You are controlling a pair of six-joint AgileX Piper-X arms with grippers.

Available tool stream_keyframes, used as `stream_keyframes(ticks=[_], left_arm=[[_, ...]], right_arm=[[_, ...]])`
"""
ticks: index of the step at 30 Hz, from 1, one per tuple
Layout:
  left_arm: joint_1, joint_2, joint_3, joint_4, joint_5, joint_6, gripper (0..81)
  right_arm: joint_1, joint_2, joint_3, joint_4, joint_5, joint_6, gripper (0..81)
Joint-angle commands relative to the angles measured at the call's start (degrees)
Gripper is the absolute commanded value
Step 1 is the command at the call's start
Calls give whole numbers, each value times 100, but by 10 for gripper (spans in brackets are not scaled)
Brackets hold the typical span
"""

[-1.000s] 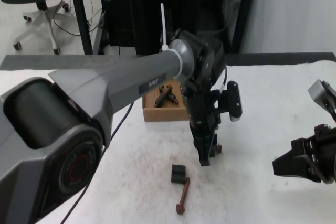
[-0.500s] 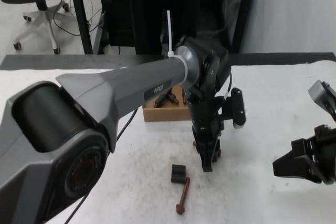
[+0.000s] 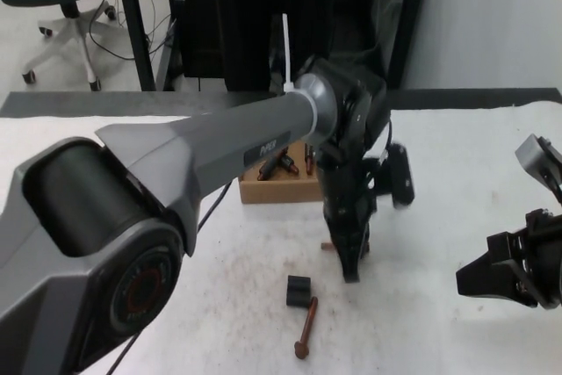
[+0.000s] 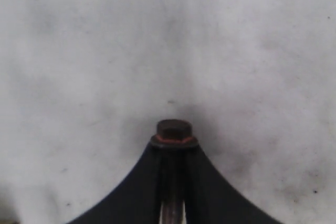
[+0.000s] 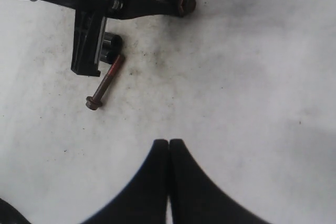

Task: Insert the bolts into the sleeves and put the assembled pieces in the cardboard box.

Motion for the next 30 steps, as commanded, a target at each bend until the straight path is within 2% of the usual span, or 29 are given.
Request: stream_keyframes(ticks=[1,5,8,11,13,17,21,24,30], left_arm=[[-23,-331,-255,-140,-382,-612,3],[45,-683,-497,385,-1616,-1438,3],[254,-900,-496,1193,-1956,-1706,3],[620,-1001,-459,2036,-2149,-2546,3],[956,-1035,-362,2504,-2082,-3132,3],[1547,-1205,82,2965,-1468,-3288,3],[2006,-1767,927,2663,-877,-3303,3],[2243,-2474,1782,2191,-808,-3179,3],[2572,-4304,3614,962,-347,-3034,3]], right_arm=[[-10,-15,-3,18,-134,-10,3],[-10,-15,-3,18,-576,-10,3],[-10,-15,-3,-1,-892,-10,3],[-10,-15,-3,-68,-1082,-10,3],[-10,-15,-3,-187,-1353,-10,3],[46,-15,-137,-481,-1989,353,3],[419,-15,-371,-1272,-1941,850,3],[870,-5,-492,-2078,-1584,1292,3],[1751,398,-735,-3055,-1162,1350,3]])
